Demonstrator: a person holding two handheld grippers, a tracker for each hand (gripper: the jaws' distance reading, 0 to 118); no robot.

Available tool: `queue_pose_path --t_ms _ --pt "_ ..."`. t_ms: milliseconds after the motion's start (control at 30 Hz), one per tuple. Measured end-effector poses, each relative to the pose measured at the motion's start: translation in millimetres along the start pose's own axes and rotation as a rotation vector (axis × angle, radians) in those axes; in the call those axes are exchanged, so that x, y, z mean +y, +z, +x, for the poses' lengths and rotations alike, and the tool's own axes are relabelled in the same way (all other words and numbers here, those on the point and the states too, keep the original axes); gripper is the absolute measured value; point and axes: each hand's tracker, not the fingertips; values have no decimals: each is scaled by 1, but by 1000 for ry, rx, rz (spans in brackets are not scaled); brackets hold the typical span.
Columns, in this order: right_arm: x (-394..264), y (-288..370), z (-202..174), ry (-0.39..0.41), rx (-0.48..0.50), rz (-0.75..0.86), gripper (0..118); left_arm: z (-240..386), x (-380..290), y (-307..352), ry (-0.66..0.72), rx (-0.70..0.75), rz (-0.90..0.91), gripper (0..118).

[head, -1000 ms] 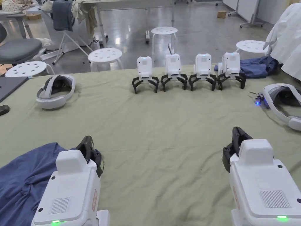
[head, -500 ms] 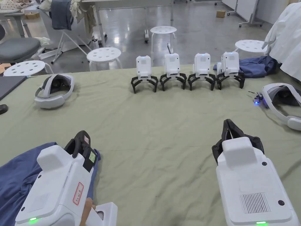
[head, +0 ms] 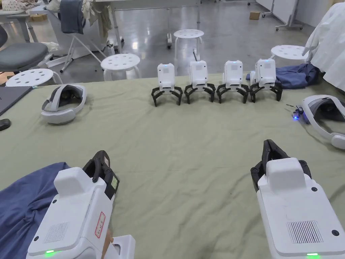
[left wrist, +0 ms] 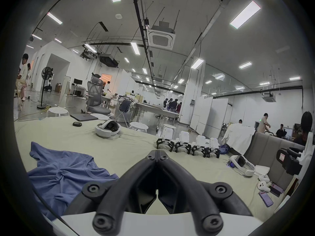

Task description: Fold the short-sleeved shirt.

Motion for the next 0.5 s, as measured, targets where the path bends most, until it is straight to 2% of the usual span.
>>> queue_pose_path --t_ms 233,500 --pt "1 -1 -2 -20 16 2 5 -2 1 3 -51 -2 3 0" --pt "16 -5 -34 -51 90 33 5 -37 14 20 -81 63 29 0"
